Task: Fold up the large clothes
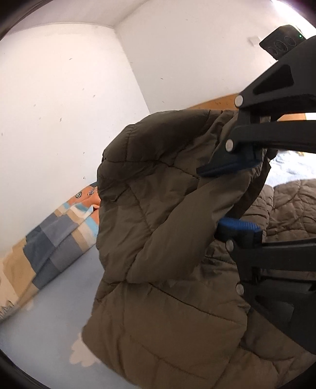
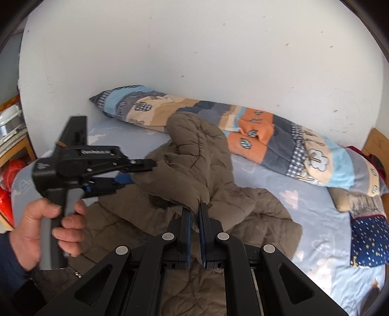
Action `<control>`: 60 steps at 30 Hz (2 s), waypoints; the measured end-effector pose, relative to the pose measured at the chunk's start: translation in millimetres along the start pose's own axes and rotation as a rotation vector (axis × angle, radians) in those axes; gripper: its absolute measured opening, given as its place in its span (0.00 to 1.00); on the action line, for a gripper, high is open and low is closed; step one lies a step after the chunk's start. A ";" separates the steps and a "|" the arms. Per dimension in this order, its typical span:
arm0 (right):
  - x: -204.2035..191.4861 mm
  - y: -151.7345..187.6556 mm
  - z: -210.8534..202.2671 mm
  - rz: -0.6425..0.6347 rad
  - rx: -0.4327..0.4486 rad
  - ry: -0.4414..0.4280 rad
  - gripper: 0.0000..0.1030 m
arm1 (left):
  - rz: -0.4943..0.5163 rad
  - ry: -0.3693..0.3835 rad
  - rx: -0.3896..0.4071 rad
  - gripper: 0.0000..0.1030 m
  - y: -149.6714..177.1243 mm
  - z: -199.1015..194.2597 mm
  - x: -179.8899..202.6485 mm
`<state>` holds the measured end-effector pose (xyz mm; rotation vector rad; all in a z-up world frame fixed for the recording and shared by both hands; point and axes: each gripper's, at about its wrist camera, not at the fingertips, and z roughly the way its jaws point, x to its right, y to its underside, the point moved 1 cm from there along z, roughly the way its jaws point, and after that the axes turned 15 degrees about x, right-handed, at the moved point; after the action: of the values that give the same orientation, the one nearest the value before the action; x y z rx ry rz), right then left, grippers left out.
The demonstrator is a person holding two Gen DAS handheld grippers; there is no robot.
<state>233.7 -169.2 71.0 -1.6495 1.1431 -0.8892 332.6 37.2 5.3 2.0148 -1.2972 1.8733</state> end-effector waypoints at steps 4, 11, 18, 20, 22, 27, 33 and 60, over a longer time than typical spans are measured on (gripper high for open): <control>-5.5 19.1 -2.0 -0.008 -0.011 0.062 0.06 | 0.089 -0.071 0.018 0.23 5.9 -26.7 10.3; -10.7 72.5 33.5 -0.064 -0.121 0.133 0.06 | 0.165 -0.242 0.005 0.23 28.0 -40.6 -18.0; 2.9 126.4 79.4 -0.179 -0.231 0.286 0.07 | 0.177 -0.396 -0.073 0.20 40.0 -21.9 -56.4; 4.4 131.6 84.6 -0.196 -0.248 0.288 0.08 | 0.183 -0.405 -0.074 0.20 40.1 -20.9 -56.6; 5.9 134.2 85.5 -0.203 -0.251 0.289 0.08 | 0.213 -0.411 -0.047 0.20 37.9 -23.1 -50.6; 5.1 129.7 76.7 -0.216 -0.252 0.260 0.25 | 0.366 -0.400 0.055 0.20 28.0 -26.6 -20.5; 5.8 97.6 28.1 -0.130 -0.144 0.145 0.48 | 0.498 -0.377 0.061 0.21 28.4 -9.2 3.7; 38.1 119.6 122.4 0.285 -0.242 0.174 0.46 | 0.701 -0.555 -0.080 0.43 49.8 36.3 -33.0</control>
<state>321.5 -190.1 -79.3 -1.5669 1.6144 -0.7430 333.4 0.9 -54.4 2.3200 -2.4336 1.4233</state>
